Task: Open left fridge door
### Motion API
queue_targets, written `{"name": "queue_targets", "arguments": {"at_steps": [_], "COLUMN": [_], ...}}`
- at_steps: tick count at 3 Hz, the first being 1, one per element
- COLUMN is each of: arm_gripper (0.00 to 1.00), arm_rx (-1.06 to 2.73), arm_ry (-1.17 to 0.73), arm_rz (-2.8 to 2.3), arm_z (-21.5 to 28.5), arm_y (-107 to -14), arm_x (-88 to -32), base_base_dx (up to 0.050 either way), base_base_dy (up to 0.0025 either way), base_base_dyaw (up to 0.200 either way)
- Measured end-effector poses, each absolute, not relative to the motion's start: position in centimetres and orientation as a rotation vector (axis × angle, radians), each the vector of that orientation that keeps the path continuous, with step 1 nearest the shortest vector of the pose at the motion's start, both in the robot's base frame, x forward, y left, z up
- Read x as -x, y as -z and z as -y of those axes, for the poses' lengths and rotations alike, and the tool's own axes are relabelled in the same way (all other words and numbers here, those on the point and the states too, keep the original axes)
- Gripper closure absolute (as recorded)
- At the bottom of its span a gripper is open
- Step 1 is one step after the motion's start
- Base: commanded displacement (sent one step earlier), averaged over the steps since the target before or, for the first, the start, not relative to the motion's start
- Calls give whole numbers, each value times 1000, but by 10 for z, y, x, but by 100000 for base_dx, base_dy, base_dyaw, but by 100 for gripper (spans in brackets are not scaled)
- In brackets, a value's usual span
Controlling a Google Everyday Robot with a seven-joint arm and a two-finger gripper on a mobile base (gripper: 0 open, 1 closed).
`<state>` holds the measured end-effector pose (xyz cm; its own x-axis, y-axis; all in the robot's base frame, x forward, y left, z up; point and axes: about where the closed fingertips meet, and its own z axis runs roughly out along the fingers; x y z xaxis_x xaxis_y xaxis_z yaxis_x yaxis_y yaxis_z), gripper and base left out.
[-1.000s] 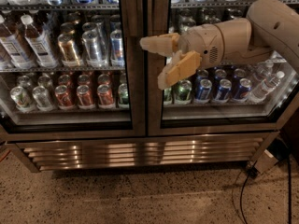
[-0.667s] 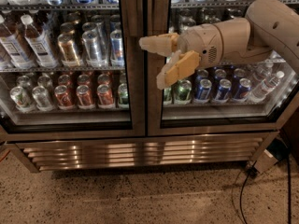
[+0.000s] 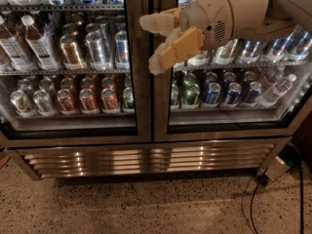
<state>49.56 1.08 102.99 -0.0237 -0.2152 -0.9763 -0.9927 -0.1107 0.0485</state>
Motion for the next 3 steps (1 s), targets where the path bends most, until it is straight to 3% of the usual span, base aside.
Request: {"name": "queue_targets", "arguments": {"at_steps": [1, 3], "arm_gripper": [0, 0], "arm_rx": [1438, 1329], "arm_ry": [-1213, -1448], "arm_rz": [-1338, -1197], "arm_z": [-11, -17], "arm_y": [-1030, -1030], "arm_x": [-496, -498], "base_base_dx": [0, 0], "base_base_dy": [0, 0], "base_base_dyaw": [0, 0]}}
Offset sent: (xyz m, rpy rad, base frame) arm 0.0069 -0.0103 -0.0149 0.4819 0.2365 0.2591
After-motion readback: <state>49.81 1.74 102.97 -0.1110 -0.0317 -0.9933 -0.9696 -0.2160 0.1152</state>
